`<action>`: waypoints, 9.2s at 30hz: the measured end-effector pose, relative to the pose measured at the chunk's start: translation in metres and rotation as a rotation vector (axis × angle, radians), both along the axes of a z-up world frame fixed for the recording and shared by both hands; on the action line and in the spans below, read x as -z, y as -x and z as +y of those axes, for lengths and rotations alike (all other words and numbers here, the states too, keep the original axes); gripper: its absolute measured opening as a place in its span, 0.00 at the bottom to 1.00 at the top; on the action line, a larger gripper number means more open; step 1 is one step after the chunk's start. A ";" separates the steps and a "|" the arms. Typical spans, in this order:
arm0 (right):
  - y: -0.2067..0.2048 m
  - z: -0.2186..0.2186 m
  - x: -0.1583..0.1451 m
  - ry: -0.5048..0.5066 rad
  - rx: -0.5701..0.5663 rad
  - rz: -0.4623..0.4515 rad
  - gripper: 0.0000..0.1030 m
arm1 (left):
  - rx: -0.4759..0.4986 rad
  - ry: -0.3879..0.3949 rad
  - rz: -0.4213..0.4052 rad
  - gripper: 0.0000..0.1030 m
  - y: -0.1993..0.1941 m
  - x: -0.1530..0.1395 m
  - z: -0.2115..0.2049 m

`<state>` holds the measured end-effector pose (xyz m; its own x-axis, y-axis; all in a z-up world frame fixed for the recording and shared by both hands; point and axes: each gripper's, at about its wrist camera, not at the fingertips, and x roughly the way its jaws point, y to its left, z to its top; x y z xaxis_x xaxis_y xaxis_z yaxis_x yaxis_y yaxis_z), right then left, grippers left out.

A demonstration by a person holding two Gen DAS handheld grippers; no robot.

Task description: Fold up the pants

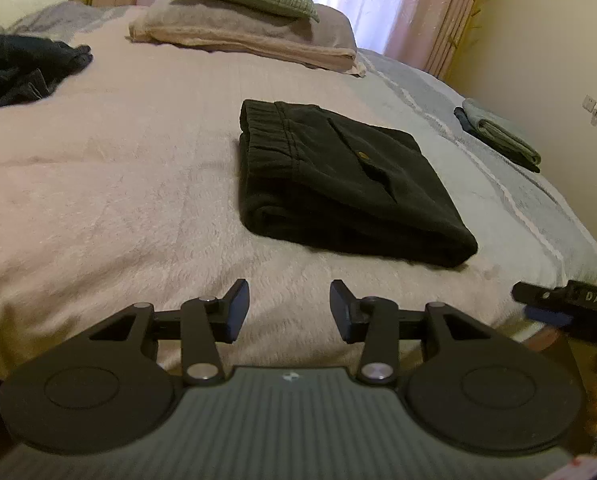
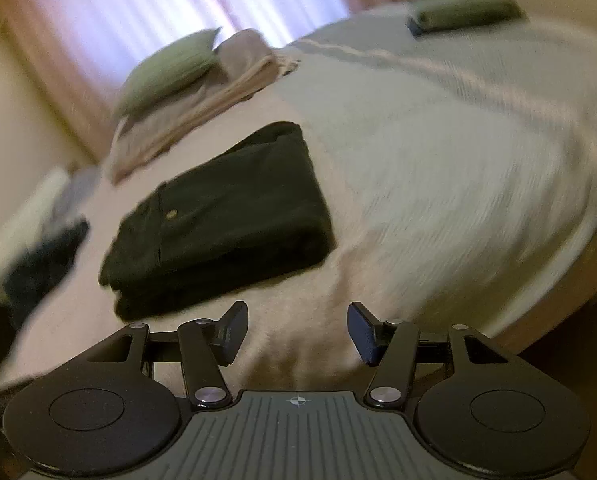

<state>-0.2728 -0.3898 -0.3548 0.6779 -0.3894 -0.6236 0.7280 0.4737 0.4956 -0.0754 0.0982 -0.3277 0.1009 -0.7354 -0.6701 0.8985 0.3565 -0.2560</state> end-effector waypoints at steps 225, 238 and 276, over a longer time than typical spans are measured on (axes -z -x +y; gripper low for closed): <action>-0.072 -0.198 -0.019 -0.455 -0.153 0.118 0.76 | -0.187 -0.184 0.434 0.83 -0.106 -0.020 -0.142; -0.130 -0.233 0.052 -0.498 -0.330 0.021 0.75 | -0.076 -0.160 0.670 0.82 -0.147 0.050 -0.179; -0.099 -0.272 -0.088 -0.501 -0.103 -0.138 0.19 | 0.181 -0.176 0.598 0.44 -0.097 -0.078 -0.321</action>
